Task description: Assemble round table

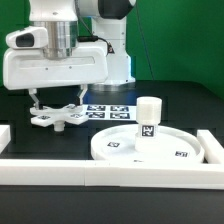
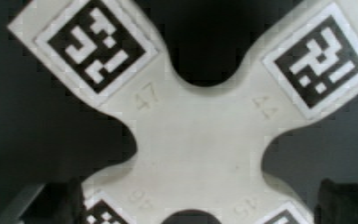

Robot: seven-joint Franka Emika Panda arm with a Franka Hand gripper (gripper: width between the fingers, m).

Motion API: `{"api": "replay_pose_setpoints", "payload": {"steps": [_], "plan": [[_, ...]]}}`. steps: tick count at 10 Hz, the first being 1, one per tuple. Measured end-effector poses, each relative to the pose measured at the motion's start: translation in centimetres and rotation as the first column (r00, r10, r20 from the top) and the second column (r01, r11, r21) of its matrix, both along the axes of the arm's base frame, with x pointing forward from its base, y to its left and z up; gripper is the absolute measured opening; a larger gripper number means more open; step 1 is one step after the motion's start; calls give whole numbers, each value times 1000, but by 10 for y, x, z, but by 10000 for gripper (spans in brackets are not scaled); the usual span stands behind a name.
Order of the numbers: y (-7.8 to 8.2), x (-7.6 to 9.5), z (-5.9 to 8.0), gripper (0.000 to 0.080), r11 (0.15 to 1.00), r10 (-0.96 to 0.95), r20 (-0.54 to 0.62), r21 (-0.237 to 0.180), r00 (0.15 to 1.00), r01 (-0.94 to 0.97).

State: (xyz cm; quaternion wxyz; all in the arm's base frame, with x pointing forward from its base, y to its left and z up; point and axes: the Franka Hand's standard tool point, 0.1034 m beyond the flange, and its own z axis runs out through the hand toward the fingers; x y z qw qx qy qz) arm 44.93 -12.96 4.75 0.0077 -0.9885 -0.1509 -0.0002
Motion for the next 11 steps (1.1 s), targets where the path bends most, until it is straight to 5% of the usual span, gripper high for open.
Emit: {"api": "replay_pose_setpoints", "payload": {"steps": [11], "plan": [[1, -7, -13, 649, 1000, 1, -23, 1, 1000, -1]]}}
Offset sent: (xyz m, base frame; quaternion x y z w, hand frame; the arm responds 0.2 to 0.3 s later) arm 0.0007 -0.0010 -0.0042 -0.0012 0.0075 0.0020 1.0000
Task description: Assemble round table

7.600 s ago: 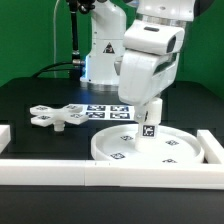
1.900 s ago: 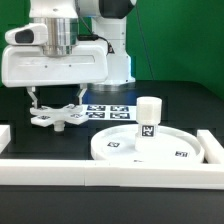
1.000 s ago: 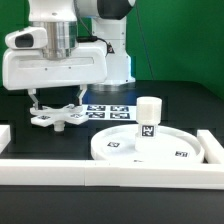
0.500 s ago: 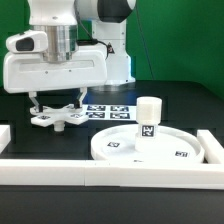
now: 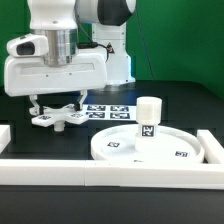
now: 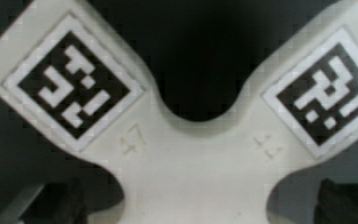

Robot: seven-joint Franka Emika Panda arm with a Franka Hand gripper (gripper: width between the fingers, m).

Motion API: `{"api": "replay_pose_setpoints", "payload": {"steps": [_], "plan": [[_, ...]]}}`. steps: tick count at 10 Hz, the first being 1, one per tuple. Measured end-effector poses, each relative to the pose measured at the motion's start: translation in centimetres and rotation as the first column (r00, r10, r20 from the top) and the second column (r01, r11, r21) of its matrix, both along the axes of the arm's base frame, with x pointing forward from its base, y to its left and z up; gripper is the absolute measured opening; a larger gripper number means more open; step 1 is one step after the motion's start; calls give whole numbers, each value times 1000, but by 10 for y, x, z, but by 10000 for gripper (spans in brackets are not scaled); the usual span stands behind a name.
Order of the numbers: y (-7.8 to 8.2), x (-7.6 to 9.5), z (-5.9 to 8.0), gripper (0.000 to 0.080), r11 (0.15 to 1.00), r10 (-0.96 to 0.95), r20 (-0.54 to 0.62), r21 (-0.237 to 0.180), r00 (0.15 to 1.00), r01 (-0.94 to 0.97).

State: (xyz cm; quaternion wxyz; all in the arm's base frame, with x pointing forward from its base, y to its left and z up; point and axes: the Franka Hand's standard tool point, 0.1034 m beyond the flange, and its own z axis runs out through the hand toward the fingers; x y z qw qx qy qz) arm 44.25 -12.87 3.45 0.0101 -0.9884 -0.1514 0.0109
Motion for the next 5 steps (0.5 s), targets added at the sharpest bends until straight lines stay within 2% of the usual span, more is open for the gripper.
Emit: {"api": "replay_pose_setpoints", "payload": {"steps": [5], "plan": [[0, -3, -5, 649, 1000, 2, -11, 2, 1000, -2]]}}
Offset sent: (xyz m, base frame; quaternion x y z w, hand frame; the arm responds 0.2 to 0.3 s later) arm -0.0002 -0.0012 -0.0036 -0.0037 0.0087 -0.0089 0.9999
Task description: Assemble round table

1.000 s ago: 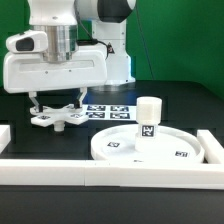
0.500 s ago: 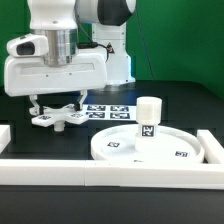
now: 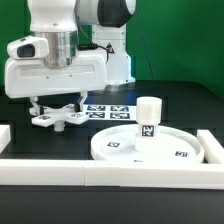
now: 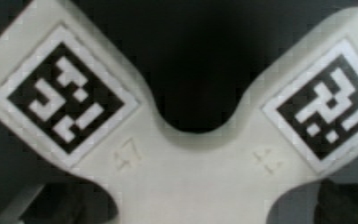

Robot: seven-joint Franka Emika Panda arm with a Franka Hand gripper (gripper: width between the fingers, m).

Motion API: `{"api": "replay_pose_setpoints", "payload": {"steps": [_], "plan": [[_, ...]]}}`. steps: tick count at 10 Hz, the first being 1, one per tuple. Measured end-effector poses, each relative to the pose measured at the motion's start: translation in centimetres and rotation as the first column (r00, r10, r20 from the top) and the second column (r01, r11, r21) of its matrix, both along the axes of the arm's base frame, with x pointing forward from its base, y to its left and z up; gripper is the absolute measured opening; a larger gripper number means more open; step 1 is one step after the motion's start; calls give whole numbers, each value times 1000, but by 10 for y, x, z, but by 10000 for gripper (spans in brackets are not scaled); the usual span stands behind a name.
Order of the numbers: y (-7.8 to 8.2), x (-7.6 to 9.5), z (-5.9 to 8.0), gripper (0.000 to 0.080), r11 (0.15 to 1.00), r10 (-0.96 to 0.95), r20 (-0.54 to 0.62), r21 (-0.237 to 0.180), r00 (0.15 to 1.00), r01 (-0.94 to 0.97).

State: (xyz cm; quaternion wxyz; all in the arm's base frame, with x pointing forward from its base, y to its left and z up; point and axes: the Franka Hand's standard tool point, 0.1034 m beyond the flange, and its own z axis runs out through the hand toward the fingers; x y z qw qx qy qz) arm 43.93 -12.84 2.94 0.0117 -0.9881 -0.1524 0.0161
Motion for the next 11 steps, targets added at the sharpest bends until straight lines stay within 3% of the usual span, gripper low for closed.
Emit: {"api": "replay_pose_setpoints", "payload": {"steps": [6, 7, 8, 9, 11], "plan": [[0, -3, -5, 649, 1000, 5, -10, 1, 1000, -5], [0, -3, -5, 554, 1000, 5, -10, 1, 1000, -5], [0, -3, -5, 554, 1000, 5, -10, 1, 1000, -5], [0, -2, -5, 444, 1000, 5, -9, 1, 1000, -5], [0, -2, -4, 444, 1000, 5, -10, 1, 1000, -5]]}}
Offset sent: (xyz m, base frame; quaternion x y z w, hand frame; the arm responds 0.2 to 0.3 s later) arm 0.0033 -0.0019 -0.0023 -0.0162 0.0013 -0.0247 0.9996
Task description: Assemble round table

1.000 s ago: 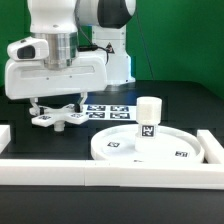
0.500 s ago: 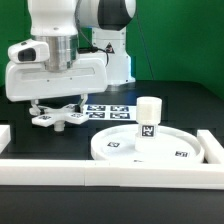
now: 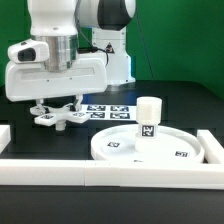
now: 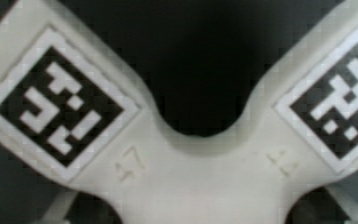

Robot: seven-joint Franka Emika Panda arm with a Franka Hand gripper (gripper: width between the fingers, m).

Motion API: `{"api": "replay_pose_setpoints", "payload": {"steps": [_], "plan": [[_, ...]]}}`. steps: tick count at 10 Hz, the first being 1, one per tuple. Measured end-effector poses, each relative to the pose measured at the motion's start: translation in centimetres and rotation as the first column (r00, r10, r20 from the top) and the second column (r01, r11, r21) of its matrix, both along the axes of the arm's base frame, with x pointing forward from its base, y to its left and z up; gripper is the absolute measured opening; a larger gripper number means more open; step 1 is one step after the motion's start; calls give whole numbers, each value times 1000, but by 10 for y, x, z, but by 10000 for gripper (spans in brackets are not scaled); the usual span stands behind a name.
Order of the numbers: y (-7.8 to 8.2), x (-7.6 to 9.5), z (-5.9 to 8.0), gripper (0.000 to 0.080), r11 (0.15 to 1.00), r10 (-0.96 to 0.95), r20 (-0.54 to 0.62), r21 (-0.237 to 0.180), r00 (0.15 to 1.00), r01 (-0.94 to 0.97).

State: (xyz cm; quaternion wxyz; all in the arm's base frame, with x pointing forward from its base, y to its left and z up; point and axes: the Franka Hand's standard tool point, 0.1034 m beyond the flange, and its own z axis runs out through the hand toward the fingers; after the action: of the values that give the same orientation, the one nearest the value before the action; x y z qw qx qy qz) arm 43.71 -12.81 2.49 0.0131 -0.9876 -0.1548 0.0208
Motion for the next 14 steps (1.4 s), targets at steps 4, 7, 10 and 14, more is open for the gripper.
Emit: {"api": "replay_pose_setpoints", "payload": {"steps": [4, 7, 10, 14], "plan": [[31, 19, 23, 444, 1000, -11, 2, 22, 1000, 11], [82, 35, 56, 445, 997, -69, 4, 41, 998, 69], [137, 55, 86, 446, 991, -127, 37, 48, 991, 125], [152, 65, 90, 446, 991, -126, 23, 53, 992, 124]]}}
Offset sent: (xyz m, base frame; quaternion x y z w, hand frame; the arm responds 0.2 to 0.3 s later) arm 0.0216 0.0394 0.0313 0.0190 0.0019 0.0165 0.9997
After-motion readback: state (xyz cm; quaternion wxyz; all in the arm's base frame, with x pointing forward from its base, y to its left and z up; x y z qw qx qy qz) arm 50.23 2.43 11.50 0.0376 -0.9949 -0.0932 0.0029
